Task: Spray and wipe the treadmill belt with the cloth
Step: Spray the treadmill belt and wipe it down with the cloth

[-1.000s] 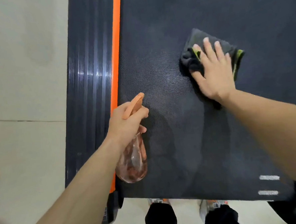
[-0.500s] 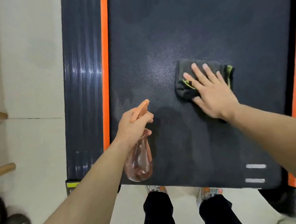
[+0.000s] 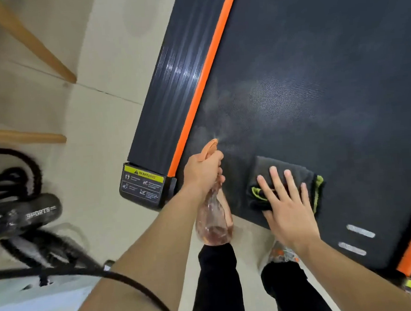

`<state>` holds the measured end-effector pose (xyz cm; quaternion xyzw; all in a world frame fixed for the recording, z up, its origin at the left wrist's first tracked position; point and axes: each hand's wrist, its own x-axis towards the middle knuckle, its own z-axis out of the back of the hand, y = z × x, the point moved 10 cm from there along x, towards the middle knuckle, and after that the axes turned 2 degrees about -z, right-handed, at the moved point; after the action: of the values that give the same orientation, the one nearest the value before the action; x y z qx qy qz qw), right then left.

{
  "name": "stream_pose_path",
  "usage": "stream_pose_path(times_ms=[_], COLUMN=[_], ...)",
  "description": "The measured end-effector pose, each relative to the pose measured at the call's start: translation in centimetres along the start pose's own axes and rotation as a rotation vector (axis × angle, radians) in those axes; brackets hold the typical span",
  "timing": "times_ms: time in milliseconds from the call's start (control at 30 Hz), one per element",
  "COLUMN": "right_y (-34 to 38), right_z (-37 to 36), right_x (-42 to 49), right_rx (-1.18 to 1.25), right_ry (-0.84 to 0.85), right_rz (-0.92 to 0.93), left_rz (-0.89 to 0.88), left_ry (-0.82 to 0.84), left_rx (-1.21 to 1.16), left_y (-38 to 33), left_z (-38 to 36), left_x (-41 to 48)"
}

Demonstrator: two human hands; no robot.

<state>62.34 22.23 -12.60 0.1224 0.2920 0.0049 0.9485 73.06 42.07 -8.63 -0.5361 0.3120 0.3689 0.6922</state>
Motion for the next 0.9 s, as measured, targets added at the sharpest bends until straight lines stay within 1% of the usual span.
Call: stream_pose_path(times_ms=[67, 233, 467, 533, 633, 700, 767, 833, 900], right_y=[-0.1, 0.0, 0.1, 0.3, 0.7, 0.8, 1.3, 2.0, 3.1], right_z=[-0.2, -0.2, 0.0, 0.2, 1.3, 2.8, 5.0, 7.8, 11.0], right_x=[-0.4, -0.3, -0.2, -0.2, 0.8, 3.1, 6.9, 12.6, 19.0], right_rx=[-0.004, -0.012, 0.019, 0.033, 0.071, 0.096, 0.092, 0.058, 0.063], right_ry=[0.010, 0.028, -0.011, -0.015, -0.005, -0.025, -0.093, -0.173, -0.243], right_rz=[0.003, -0.010, -0.040, -0.049, -0.076, -0.098, -0.086, -0.065, -0.069], left_rz=[-0.008, -0.124, -0.155, -0.149, -0.124, -0.148, -0.182, -0.190, -0.191], left_ry=[-0.015, 0.109, -0.004, -0.012, -0.004, 0.021, 0.040, 0.055, 0.063], left_rx=[-0.012, -0.008, 0.082, 0.073, 0.153, 0.190, 0.225, 0.232, 0.165], left_y=[0.7, -0.9, -5.2, -6.2, -6.5, -6.5, -6.5, -6.1, -5.4], left_z=[0.1, -1.8, -1.3, -1.0, -0.1, 0.4, 1.2, 2.0, 3.1], left_x=[-0.4, -0.5, 1.7, 2.2, 2.4, 2.3, 2.2, 2.5, 3.2])
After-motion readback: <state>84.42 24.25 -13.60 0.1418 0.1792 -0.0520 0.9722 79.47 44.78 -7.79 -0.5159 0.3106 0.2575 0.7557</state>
